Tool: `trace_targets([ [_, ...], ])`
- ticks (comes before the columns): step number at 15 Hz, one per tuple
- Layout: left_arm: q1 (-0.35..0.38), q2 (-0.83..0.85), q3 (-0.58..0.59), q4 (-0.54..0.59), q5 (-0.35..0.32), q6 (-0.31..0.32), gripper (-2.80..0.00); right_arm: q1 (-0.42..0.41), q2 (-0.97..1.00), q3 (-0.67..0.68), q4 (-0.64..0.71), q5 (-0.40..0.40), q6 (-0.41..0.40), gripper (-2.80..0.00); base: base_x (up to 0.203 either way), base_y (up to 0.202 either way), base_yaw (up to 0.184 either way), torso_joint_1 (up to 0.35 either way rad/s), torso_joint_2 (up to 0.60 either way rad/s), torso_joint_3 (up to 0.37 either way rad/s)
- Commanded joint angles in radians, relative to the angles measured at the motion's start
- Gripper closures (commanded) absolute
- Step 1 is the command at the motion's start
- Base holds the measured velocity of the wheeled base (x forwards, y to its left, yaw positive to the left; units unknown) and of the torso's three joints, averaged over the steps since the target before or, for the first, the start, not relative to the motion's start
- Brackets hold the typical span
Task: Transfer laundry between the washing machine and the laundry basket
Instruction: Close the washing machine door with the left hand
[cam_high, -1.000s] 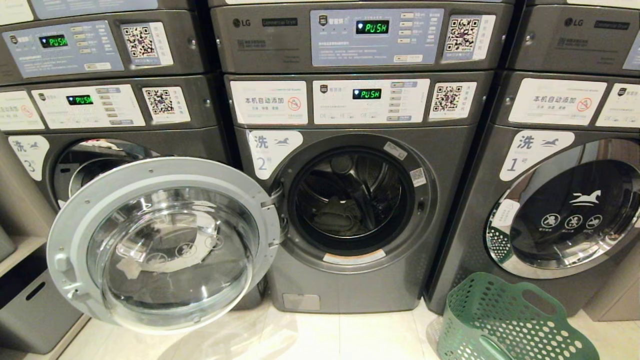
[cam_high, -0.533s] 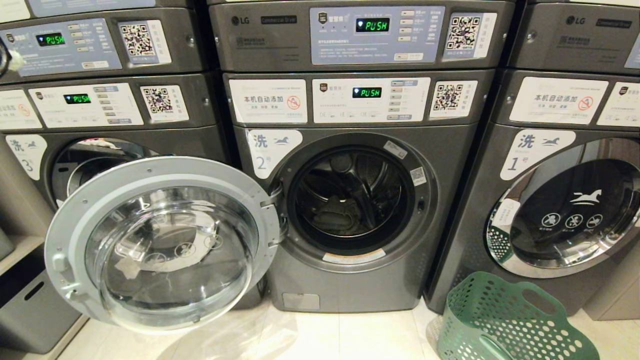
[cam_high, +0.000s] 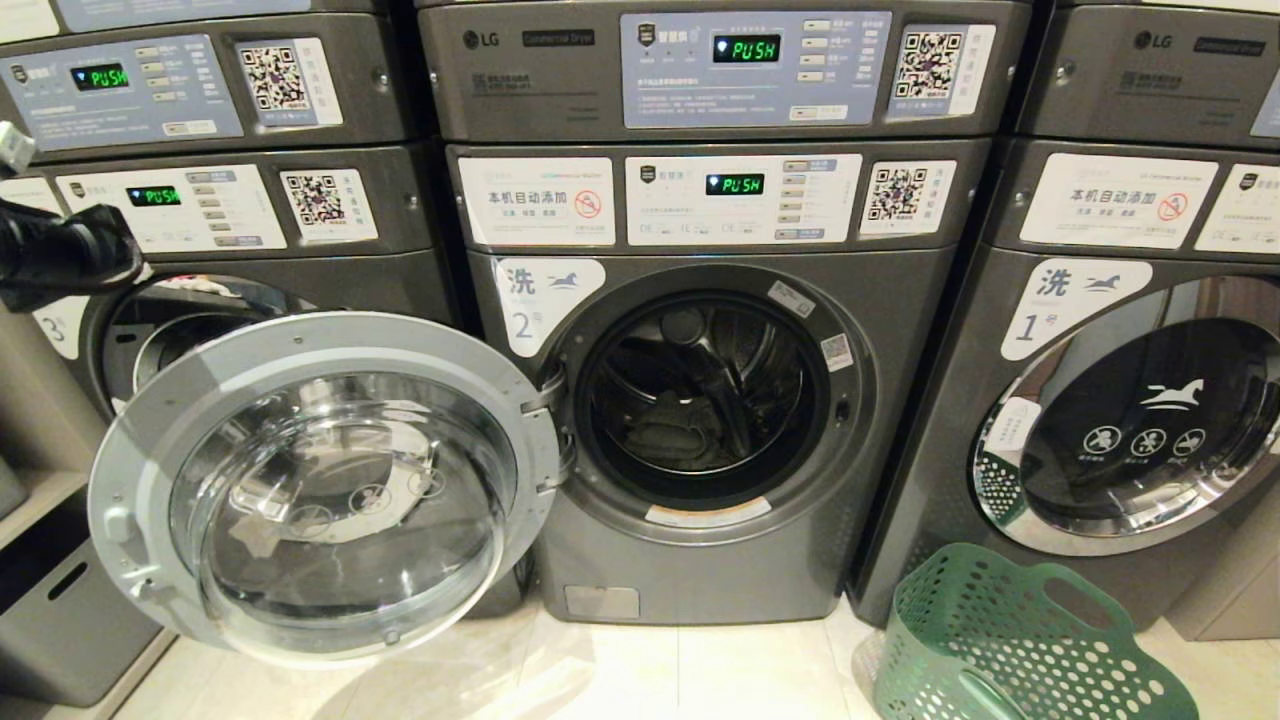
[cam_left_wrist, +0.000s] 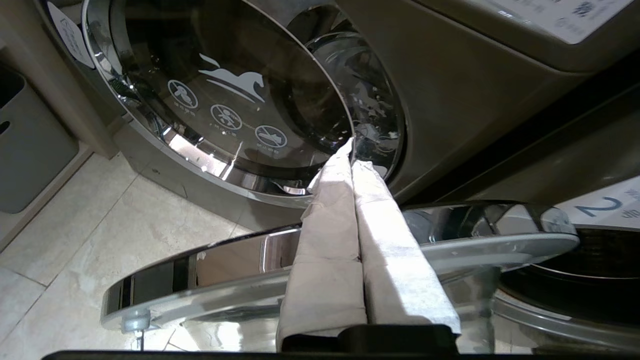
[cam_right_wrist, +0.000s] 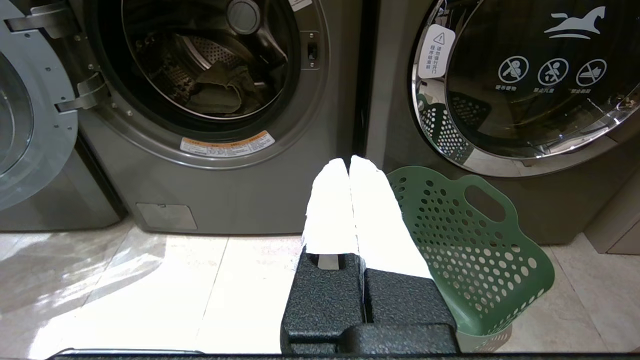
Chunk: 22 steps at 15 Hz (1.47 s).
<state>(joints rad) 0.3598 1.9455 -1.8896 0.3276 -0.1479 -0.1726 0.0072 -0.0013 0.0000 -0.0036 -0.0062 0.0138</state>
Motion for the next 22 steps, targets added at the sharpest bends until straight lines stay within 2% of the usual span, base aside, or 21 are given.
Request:
trace_targets([
  [1, 0.001, 0.056, -0.019, -0.004, -0.001, 0.001, 0.0, 0.0, 0.001, 0.0, -0.001, 0.0, 0.002, 0.0, 0.0, 0.0, 0.0, 0.0, 0.0, 0.0],
  [3, 0.001, 0.078, -0.036, -0.045, 0.001, 0.018, 0.0, 0.0, 0.001, 0.0, -0.001, 0.0, -0.003, 0.0, 0.0, 0.0, 0.0, 0.0, 0.0, 0.0],
  [6, -0.007, 0.065, -0.032, -0.04, 0.002, 0.024, 0.0, 0.0, 0.001, 0.002, -0.001, 0.0, -0.003, 0.0, 0.0, 0.0, 0.0, 0.0, 0.0, 0.0],
  [11, -0.077, 0.01, 0.003, -0.035, 0.004, 0.039, 0.0, 0.0, 0.001, 0.0, -0.001, 0.0, -0.011, 0.0, 0.0, 0.0, 0.0, 0.0, 0.0, 0.0],
  [15, -0.079, -0.029, 0.096, -0.046, 0.004, 0.043, 0.0, 0.0, 0.001, 0.002, -0.001, 0.002, -0.007, 0.0, 0.0, 0.0, 0.0, 0.0, 0.0, 0.0],
  [22, -0.074, -0.059, 0.104, -0.048, 0.001, 0.036, 0.0, 0.0, 0.001, 0.0, -0.001, 0.0, 0.003, 0.0, 0.0, 0.0, 0.0, 0.0, 0.0, 0.0],
])
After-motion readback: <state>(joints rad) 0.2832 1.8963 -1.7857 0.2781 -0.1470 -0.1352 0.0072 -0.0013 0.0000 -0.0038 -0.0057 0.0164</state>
